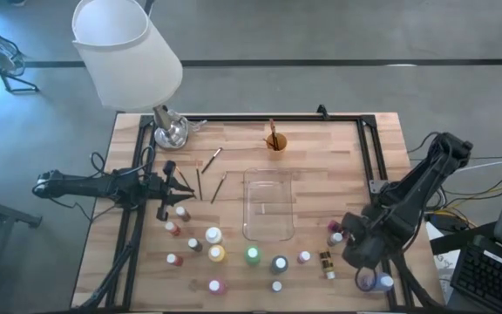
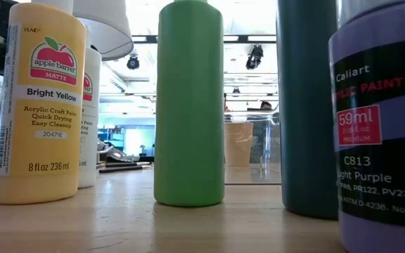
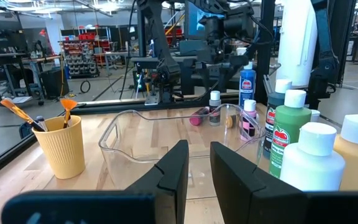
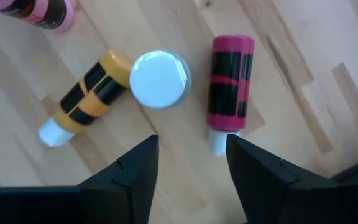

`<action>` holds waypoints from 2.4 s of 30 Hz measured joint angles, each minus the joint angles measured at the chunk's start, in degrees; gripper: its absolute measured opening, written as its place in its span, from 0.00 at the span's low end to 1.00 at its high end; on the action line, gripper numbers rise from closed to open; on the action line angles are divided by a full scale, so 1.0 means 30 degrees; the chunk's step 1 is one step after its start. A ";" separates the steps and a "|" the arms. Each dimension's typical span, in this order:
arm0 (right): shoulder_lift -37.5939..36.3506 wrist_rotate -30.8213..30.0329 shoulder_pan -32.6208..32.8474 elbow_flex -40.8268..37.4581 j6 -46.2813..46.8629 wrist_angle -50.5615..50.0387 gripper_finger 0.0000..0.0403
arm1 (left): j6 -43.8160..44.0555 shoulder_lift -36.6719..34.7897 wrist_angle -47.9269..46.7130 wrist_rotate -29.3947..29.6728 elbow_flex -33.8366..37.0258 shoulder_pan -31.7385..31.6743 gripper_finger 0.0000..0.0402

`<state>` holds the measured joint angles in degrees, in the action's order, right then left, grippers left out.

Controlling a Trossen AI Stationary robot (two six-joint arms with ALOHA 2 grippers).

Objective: Pick & Place Paint Supplies
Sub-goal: Put the small gray paint bottle into the transparent bin

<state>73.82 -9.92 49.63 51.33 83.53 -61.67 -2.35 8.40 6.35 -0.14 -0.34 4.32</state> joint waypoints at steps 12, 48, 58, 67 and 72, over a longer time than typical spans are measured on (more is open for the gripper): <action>0.1227 -0.2816 -0.0044 -0.0007 -0.1386 0.1830 0.54 | 0.0000 0.0000 0.0000 -0.0007 0.0000 -0.0006 0.18; 0.1326 -0.3186 -0.0313 -0.0374 -0.1699 0.2272 0.35 | 0.0000 -0.0007 -0.0007 0.0000 0.0000 0.0000 0.18; 0.1297 -0.3307 -0.0327 -0.0532 -0.2021 0.2535 0.28 | 0.0000 -0.0007 -0.0007 0.0000 0.0000 0.0000 0.18; 0.0856 -0.4139 -0.1745 0.0077 -0.5420 0.2342 0.28 | 0.0003 -0.0007 0.0000 -0.0007 0.0000 -0.0004 0.18; 0.0189 -0.4706 -0.3277 0.0707 -0.8249 0.2134 0.28 | 0.0000 0.0000 0.0000 -0.0007 0.0000 0.0000 0.18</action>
<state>74.39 -24.03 39.79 53.45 58.78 -55.27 -2.35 8.40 6.35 -0.16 -0.34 4.32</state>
